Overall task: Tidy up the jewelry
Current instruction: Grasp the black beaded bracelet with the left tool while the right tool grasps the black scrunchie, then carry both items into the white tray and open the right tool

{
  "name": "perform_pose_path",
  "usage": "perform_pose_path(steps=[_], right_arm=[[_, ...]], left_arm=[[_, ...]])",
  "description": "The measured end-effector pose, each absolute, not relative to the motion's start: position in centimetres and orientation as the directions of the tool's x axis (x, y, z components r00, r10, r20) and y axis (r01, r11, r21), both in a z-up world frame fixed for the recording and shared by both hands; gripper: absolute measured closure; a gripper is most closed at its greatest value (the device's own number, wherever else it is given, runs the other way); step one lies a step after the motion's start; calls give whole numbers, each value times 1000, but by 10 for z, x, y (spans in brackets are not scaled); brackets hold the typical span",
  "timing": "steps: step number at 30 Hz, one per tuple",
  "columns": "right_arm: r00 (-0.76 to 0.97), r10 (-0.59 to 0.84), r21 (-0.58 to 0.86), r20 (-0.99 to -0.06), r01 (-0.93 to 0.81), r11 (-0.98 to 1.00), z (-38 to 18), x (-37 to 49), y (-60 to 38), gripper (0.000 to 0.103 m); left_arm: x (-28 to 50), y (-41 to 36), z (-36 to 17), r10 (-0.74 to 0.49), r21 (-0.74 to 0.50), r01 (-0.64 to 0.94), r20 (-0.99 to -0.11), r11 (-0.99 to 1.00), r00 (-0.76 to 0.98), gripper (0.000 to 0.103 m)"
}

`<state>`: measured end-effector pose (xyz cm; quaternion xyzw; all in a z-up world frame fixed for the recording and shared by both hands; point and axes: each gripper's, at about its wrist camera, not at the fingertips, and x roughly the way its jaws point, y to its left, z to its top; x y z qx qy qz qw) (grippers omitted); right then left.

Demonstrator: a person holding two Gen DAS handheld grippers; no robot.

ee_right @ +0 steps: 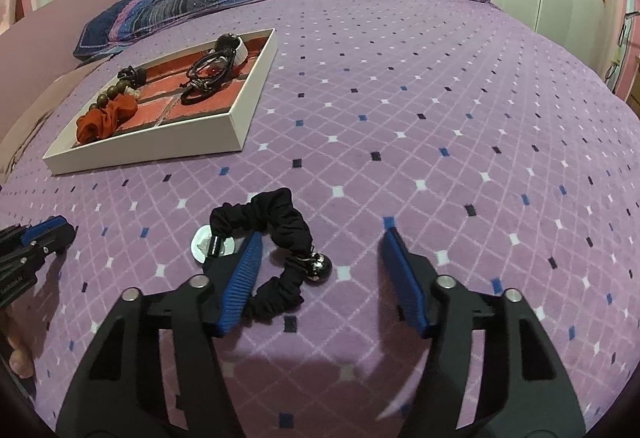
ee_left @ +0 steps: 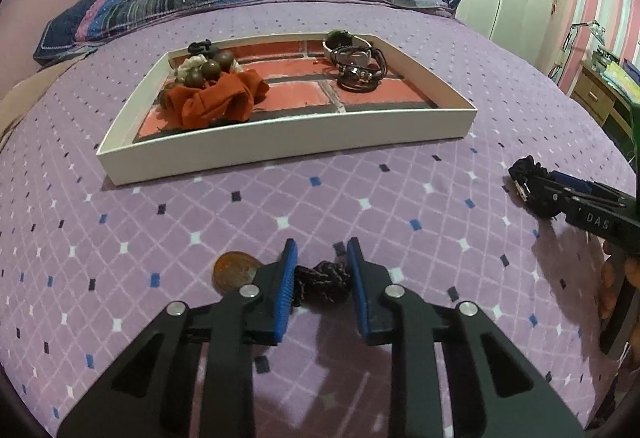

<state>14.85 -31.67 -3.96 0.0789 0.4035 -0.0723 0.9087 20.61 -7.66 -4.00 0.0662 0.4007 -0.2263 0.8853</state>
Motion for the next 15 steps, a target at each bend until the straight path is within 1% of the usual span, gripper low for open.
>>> perform_pose_path(steps=[1,2,3,5,6,8,10,15], right_arm=[[665,-61,94,-744,195,976,-40,148,-317,50],[666,-55,103,-744,195,975,-40,148,-318,57],[668,-51,108,-742,195,975,-39,148,-318,61],[670,-39,122,-741,192,974,-38,148,-318,74],[671,-33,129,-740,191,973,-38,148,-318,76],[675,-28,139,-738,193,971,-37,148,-317,83],[678,-25,145,-735,192,971,-36,148,-316,85],[690,-35,131,-723,187,974,-30,148,-311,86]], left_arm=[[206,-77,-39,-348,-62,454,-738,889,578,77],[205,-77,-39,-350,-64,456,-737,888,579,77],[205,-76,-38,-353,-66,457,-735,887,579,77],[204,-75,-36,-357,-69,459,-732,886,580,78],[203,-75,-35,-358,-68,459,-730,886,583,78],[202,-74,-32,-359,-67,457,-723,887,590,78],[200,-73,-29,-364,-69,458,-717,886,595,78],[199,-73,-22,-368,-66,460,-705,885,607,78]])
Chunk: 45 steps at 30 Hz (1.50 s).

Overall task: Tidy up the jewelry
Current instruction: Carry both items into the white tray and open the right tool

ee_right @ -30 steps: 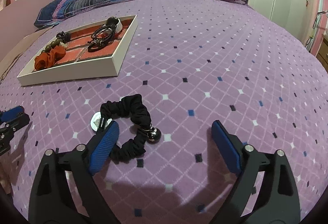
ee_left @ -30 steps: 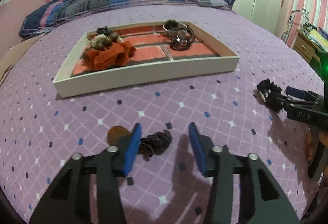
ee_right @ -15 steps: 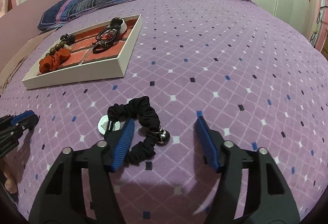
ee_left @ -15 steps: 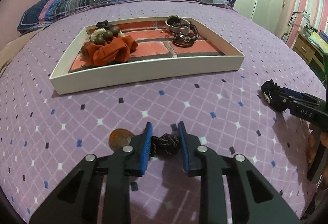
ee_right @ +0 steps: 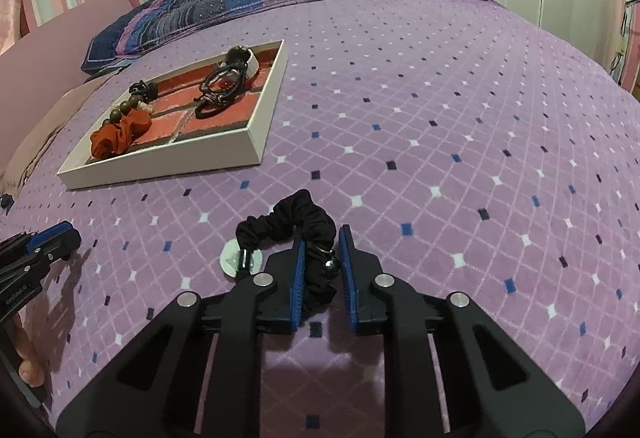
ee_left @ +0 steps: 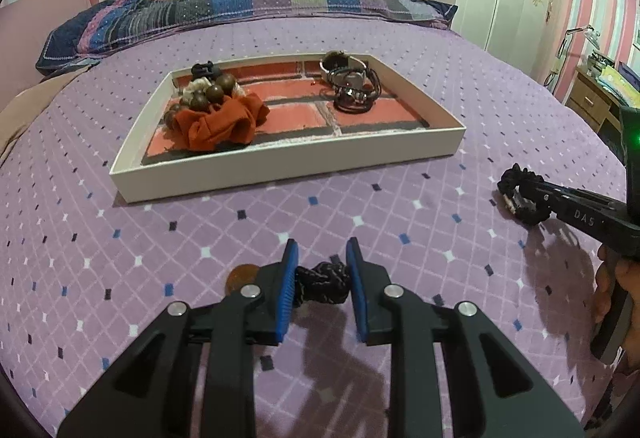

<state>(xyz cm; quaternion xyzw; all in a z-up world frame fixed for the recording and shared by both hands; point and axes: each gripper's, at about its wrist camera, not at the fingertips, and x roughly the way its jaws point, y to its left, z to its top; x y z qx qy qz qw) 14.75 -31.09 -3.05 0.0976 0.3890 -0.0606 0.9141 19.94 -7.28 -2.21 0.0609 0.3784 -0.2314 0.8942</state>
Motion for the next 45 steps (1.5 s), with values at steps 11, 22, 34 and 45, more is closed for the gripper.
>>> perform_pose_path(steps=[11,22,34,45], right_arm=[[731,-48,106,-681,163,981,-2,152,-300,87],[774,-28,98,-633,116,988,39,186,-286,87],[786,16,100,-618,58,993,58,243,-257,87],[756,24,101,-654,55,993,34,288,-240,87]], left_arm=[[202,-64,2,-362,-71,432,-675,899,643,78],[225,-57,40,-342,-62,395,-632,917,696,78],[277,-46,76,-322,-63,356,-595,932,737,78],[325,-34,47,-267,-52,304,-631,951,729,78]])
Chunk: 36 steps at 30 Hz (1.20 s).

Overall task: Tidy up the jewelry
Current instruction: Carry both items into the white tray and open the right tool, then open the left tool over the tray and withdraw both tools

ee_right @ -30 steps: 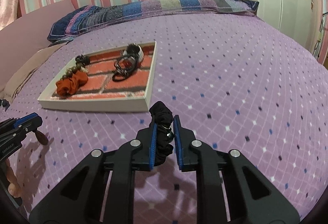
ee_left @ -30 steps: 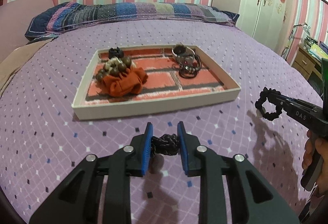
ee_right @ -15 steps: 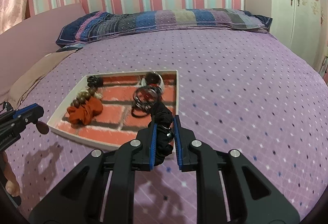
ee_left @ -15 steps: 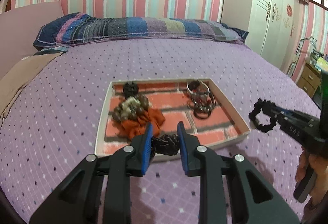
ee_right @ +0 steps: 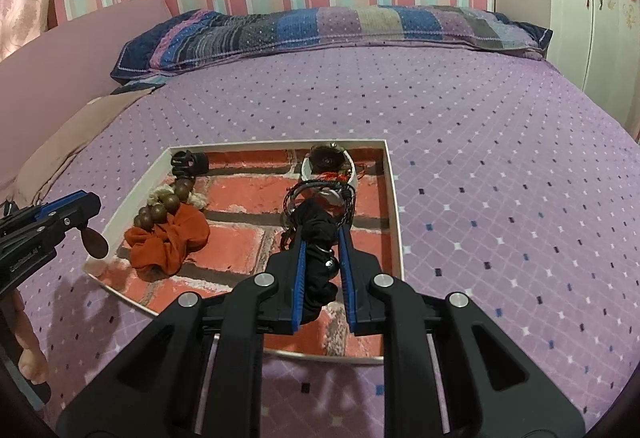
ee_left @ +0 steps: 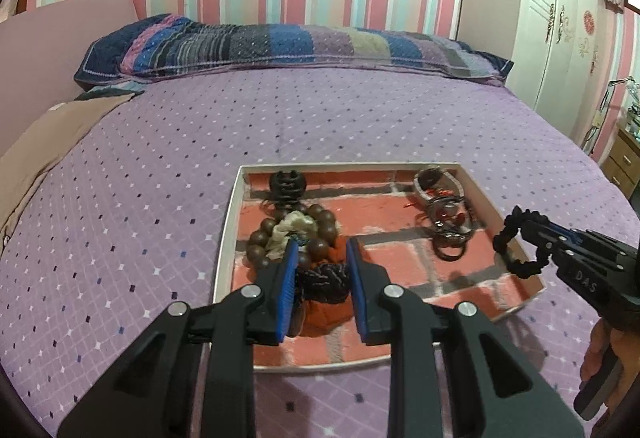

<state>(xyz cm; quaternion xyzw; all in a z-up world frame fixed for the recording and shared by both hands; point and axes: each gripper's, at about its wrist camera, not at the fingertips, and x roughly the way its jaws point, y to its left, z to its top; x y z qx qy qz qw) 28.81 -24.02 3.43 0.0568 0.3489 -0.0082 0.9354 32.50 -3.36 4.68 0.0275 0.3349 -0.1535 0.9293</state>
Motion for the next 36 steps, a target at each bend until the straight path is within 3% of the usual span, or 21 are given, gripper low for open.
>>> perform_pose_path(steps=[20,28,30,32,36], right_arm=[[668,-132,-70,-732,119,990,-18,335,-228,87],[624,-115,-53,-773,117,992,-36,341,-229,86],[625,-109,-47,-773,115,992,-34,339,-230,77],[636,-99,-39,-765,107,993,-29,335,-230,52],[658,-78,-18,-749,97,995,-17,326,-231,41]], left_arm=[[370,-20,-3,-187,-15,246,-693,969,697,78],[366,-22,-1,-196,-10,262,-693,965,694,76],[364,-22,1,-197,-13,260,-689,966,697,76],[362,-19,4,-202,-22,258,-688,966,697,76],[355,-14,8,-217,-48,256,-691,965,690,76]])
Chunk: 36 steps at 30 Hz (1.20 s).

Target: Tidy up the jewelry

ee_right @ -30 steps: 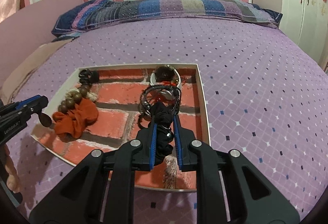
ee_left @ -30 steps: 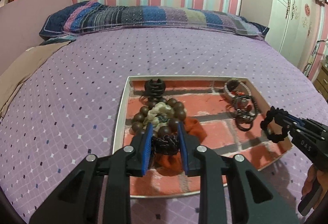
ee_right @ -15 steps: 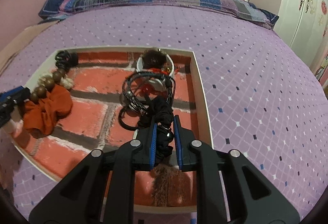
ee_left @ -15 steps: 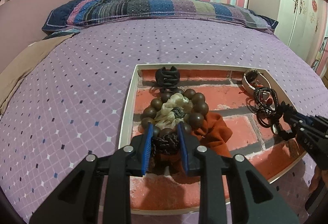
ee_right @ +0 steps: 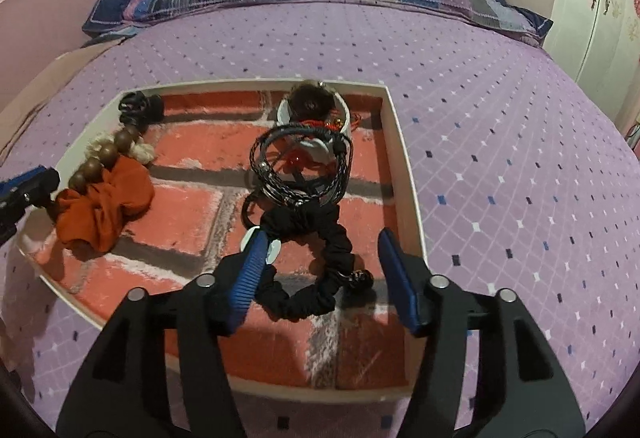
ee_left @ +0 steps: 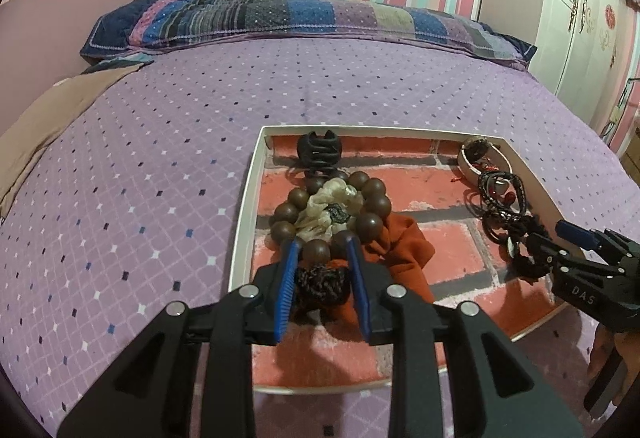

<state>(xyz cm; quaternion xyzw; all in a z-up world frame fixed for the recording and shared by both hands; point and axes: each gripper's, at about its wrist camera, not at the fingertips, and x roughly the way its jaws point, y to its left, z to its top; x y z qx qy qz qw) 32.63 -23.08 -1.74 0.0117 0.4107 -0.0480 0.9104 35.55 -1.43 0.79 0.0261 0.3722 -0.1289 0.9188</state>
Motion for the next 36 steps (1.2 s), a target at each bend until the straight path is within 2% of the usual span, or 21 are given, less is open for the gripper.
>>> perform_pose_path(steps=[2,4,5,6,7,10,12,15,21,27,36], right_arm=[[666,-77,-15,-742,98,995,-11,322,-231,29],[677,-82,-18,-732,102,995,-4,316,-231,19],[685,-85,-19,-724,103,995,0,311,-231,15],[690,-84,-18,-719,102,995,3,308,-230,13],[695,-81,-15,-715,101,995,5,304,-230,9],[702,-87,-20,-707,103,994,13,291,-230,6],[707,-93,-23,-701,107,994,17,282,-230,5],[716,-117,-45,-688,119,992,25,267,-230,4],[750,-139,-55,-646,136,989,46,230,-229,4],[767,-143,-48,-625,145,988,63,189,-225,4],[782,-147,-42,-606,153,987,73,121,-211,4]], left_arm=[[351,-11,12,-223,-55,256,-688,965,691,75],[343,-8,18,-230,-64,255,-676,965,700,61],[338,-6,22,-228,-62,251,-666,966,710,47],[332,-5,26,-223,-58,246,-653,967,723,40],[327,-3,30,-227,-59,248,-645,967,730,40],[315,-1,37,-244,-74,258,-642,963,727,40],[306,2,41,-244,-75,257,-640,964,729,29],[289,8,47,-216,-55,234,-626,971,749,20],[250,13,58,-179,-20,212,-620,977,764,10],[208,12,64,-137,27,192,-603,981,786,8],[153,23,64,-155,-34,169,-608,985,779,8]])
